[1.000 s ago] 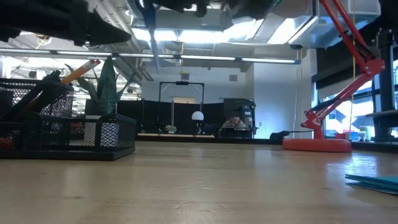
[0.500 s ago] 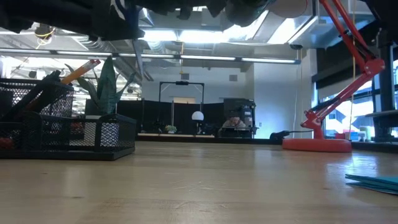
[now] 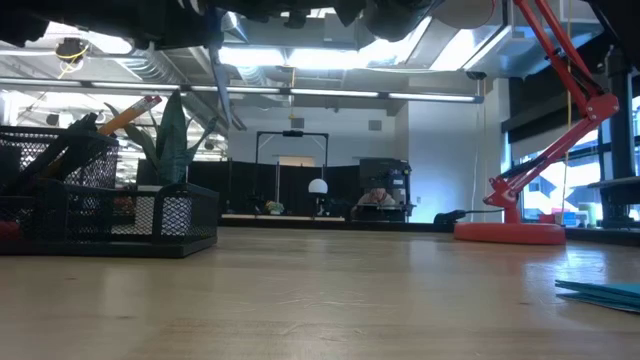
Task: Pick and place office supplies into organizer
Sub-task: Put the blue scissors into the back left compartment of the desk organizer
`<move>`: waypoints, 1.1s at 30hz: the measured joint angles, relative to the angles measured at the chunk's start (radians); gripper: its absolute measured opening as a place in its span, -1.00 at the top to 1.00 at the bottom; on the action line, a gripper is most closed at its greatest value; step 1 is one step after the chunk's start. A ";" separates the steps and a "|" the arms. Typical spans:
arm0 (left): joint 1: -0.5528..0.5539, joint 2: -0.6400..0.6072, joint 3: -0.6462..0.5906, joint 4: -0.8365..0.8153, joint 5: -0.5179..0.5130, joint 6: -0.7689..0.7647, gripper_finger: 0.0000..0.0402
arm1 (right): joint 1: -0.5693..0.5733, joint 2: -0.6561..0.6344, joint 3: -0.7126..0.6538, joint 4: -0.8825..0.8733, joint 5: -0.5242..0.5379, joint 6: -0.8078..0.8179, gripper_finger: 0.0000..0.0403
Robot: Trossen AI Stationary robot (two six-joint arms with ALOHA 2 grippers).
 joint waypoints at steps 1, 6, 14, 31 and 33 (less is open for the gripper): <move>0.000 0.000 0.000 0.002 0.009 0.000 0.47 | 0.001 0.000 0.000 0.000 0.001 0.000 0.59; 0.000 0.000 0.000 0.002 -0.004 -0.001 0.52 | 0.007 0.000 0.000 0.001 0.001 0.001 0.59; 0.000 0.000 0.000 0.005 -0.019 -0.004 0.69 | 0.010 0.000 0.000 0.001 0.005 0.000 0.62; 0.000 0.000 0.000 0.000 -0.010 0.027 0.84 | 0.029 -0.001 0.000 -0.018 0.005 -0.005 0.68; -0.001 0.000 0.000 0.000 -0.006 0.029 0.84 | 0.032 -0.001 0.000 -0.018 0.007 -0.006 0.58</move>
